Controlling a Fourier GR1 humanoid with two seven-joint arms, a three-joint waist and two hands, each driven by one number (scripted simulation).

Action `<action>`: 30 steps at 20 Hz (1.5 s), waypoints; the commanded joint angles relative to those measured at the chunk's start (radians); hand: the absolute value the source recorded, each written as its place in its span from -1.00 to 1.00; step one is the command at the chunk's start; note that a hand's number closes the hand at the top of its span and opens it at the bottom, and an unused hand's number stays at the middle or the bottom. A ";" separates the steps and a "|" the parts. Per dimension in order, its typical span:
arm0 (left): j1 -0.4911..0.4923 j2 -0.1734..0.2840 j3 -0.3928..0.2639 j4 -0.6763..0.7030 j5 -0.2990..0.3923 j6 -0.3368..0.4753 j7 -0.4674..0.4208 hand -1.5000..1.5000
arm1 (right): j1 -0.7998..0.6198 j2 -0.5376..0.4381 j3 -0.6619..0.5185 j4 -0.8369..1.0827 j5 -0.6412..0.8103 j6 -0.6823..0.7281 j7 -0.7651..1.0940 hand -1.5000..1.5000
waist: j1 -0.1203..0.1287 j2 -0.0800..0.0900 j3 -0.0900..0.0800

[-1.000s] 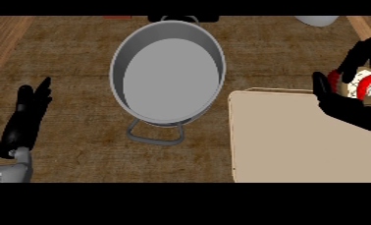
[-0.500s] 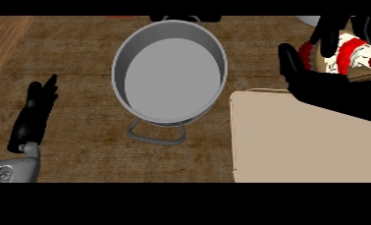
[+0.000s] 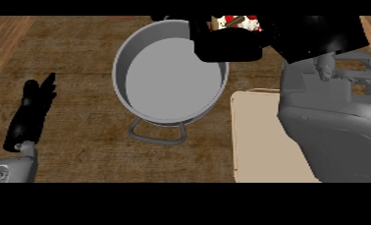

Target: Pick the cupcake from the tray and place it in the pot

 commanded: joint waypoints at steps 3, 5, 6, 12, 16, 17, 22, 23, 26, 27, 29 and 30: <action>0.000 0.038 0.050 0.019 0.027 -0.031 -0.040 0.00 | -0.067 0.122 0.055 0.254 0.050 -0.062 -0.025 1.00 | 0.005 0.002 0.000; 0.021 -0.002 0.007 -0.009 -0.002 -0.014 -0.015 0.00 | -0.068 0.145 0.037 0.318 0.046 -0.077 -0.047 1.00 | 0.001 0.001 0.001; -0.047 -0.029 -0.023 -0.003 -0.025 0.013 0.031 0.00 | -0.062 0.155 0.107 0.358 0.017 -0.134 -0.058 1.00 | 0.006 0.004 0.001; -0.015 -0.014 0.000 -0.002 -0.004 -0.020 0.011 0.00 | -0.053 0.157 0.071 0.521 -0.117 -0.186 -0.047 -1.00 | 0.011 0.002 0.001; 0.002 -0.051 -0.019 0.016 -0.045 0.025 -0.028 0.00 | -0.033 0.158 0.099 0.589 -0.180 -0.350 -0.151 -1.00 | 0.009 0.003 0.001; -0.049 -0.004 0.011 0.044 -0.016 -0.016 -0.016 0.00 | -0.027 0.158 0.129 0.617 -0.240 -0.451 -0.154 -1.00 | 0.028 0.009 0.000; -0.039 -0.007 0.015 0.091 -0.025 -0.013 -0.063 0.00 | 0.022 0.158 0.096 0.567 -0.324 -0.686 -0.236 -1.00 | 0.017 0.008 0.001; -0.016 -0.038 -0.012 0.017 -0.028 0.000 -0.025 0.00 | 0.010 0.158 0.018 0.593 -0.320 -0.701 -0.290 -1.00 | 0.020 0.007 0.002; -0.010 -0.032 -0.005 0.004 -0.032 0.001 -0.008 0.00 | 0.003 0.158 -0.005 0.606 -0.337 -0.795 -0.319 -1.00 | 0.012 0.003 0.002; 0.014 -0.044 0.004 0.042 -0.039 0.023 -0.059 0.00 | 0.015 0.138 -0.071 0.561 -0.345 -0.740 -0.334 -1.00 | -0.006 0.002 0.001; 0.053 -0.018 0.009 -0.022 -0.028 -0.008 -0.029 0.00 | 0.017 0.117 -0.117 0.594 -0.343 -0.776 -0.357 -1.00 | 0.003 0.001 0.002; 0.004 -0.029 0.015 0.024 -0.036 0.015 -0.031 0.00 | 0.056 0.097 -0.136 0.567 -0.367 -0.767 -0.397 -1.00 | -0.009 0.002 0.002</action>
